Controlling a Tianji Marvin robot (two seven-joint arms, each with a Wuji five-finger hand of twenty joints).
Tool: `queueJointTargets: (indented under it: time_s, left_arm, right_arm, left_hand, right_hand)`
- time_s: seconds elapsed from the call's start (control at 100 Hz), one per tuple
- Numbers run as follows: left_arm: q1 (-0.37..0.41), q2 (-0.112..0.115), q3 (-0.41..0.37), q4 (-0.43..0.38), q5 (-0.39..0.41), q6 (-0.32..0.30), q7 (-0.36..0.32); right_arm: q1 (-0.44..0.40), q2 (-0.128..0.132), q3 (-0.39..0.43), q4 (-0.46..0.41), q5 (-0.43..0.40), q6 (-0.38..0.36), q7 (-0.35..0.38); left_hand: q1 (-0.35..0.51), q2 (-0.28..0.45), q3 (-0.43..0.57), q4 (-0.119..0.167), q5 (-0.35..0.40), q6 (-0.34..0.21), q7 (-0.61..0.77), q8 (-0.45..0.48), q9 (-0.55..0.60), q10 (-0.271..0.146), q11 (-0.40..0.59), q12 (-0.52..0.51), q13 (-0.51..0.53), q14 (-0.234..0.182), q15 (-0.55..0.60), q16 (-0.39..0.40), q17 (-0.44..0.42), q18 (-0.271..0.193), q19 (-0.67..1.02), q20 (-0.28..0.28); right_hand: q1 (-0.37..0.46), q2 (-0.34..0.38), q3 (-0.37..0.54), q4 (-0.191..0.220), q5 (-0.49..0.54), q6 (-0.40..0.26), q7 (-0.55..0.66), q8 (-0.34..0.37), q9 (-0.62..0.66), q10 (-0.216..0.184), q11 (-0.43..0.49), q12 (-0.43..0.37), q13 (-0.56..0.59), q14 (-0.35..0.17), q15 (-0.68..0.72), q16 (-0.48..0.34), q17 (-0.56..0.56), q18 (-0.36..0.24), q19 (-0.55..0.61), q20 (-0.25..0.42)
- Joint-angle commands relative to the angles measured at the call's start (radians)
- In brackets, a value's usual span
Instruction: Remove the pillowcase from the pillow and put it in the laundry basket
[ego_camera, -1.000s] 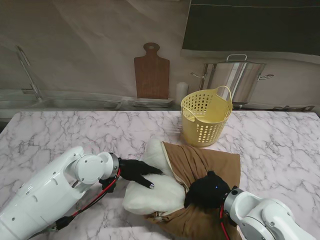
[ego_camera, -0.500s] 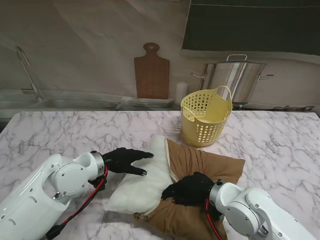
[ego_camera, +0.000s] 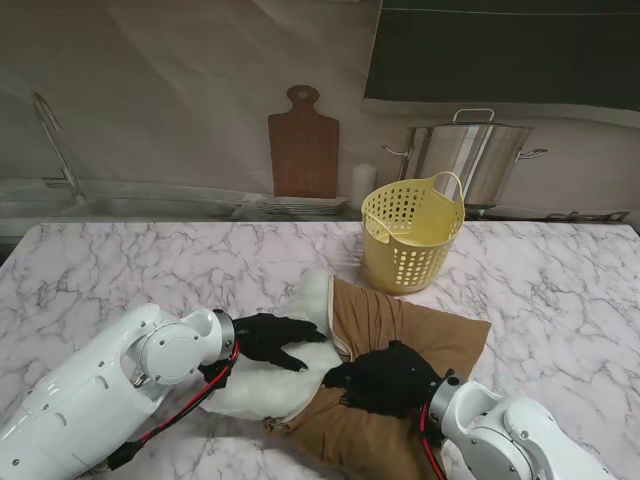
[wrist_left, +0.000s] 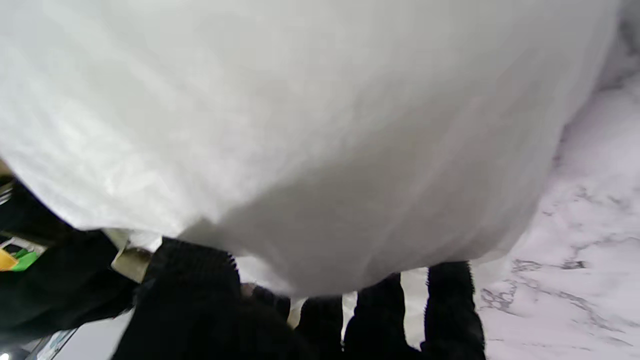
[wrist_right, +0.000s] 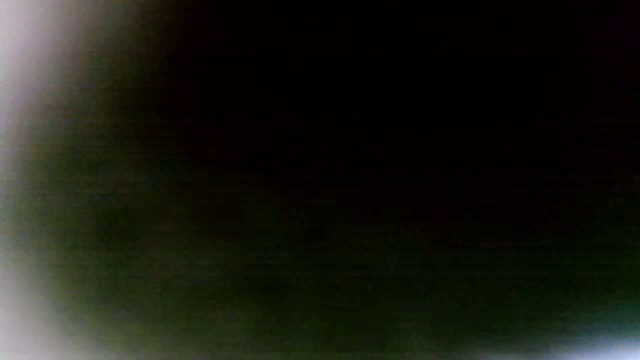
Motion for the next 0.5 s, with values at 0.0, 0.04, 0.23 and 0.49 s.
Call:
queueJointTargets:
  time_s: [0.0,0.04,0.23,0.49]
  left_arm:
    - [0.010,0.011,0.011,0.037,-0.008,-0.004,-0.032]
    - [0.009,0.014,0.017,0.042,-0.006,-0.010,-0.039]
    - [0.027,0.022,0.019,0.051,0.005,-0.044,-0.053]
    - [0.075,0.032,-0.012,0.028,0.025,-0.097,-0.068]
  right_arm:
    - [-0.031,-0.005,0.013,0.003,0.023,-0.005,-0.009]
    - [-0.044,-0.011,0.027,-0.003,0.044,-0.012,-0.044]
    - [-0.060,-0.046,0.064,-0.014,0.107,-0.057,-0.244]
    - [0.021,-0.060,0.044,0.001,0.008,0.087,-0.347]
  left_hand:
    - [0.027,-0.047,0.016,0.017,0.024,0.005,0.034,0.020,-0.032,0.015,0.004,-0.011,0.007,0.031,0.001,-0.021,-0.010,0.013,-0.176,-0.018]
    - [0.025,-0.050,0.016,0.017,0.019,0.003,0.032,0.019,-0.036,0.015,0.005,-0.014,0.007,0.029,0.000,-0.022,-0.010,0.013,-0.177,-0.019]
    - [0.018,-0.054,0.017,0.017,0.008,-0.003,0.025,0.017,-0.039,0.005,0.013,-0.021,0.004,0.028,0.000,-0.026,-0.010,0.009,-0.182,-0.019]
    - [0.007,-0.060,0.016,0.016,0.013,-0.017,0.026,0.018,-0.046,-0.027,0.019,-0.028,-0.004,0.015,-0.005,-0.033,-0.014,0.008,-0.190,-0.020]
  right_hand:
    - [-0.042,-0.017,-0.031,0.006,0.019,0.218,-0.017,0.005,-0.056,0.083,-0.074,-0.042,0.011,0.025,-0.018,-0.031,0.001,-0.056,-0.024,-0.026]
    - [-0.041,-0.027,-0.028,0.006,0.052,0.202,0.003,0.013,-0.044,0.083,-0.067,-0.040,0.016,0.025,-0.015,-0.031,0.004,-0.053,-0.021,-0.026]
    - [-0.063,-0.107,0.086,-0.012,0.255,0.139,0.215,0.000,0.170,0.039,0.005,-0.005,0.166,0.018,0.088,0.016,0.061,-0.030,0.035,-0.039]
    - [-0.231,-0.192,0.209,-0.017,0.185,0.151,0.161,0.030,0.075,0.060,-0.031,0.000,0.119,0.014,0.081,0.028,0.107,-0.098,0.153,0.001]
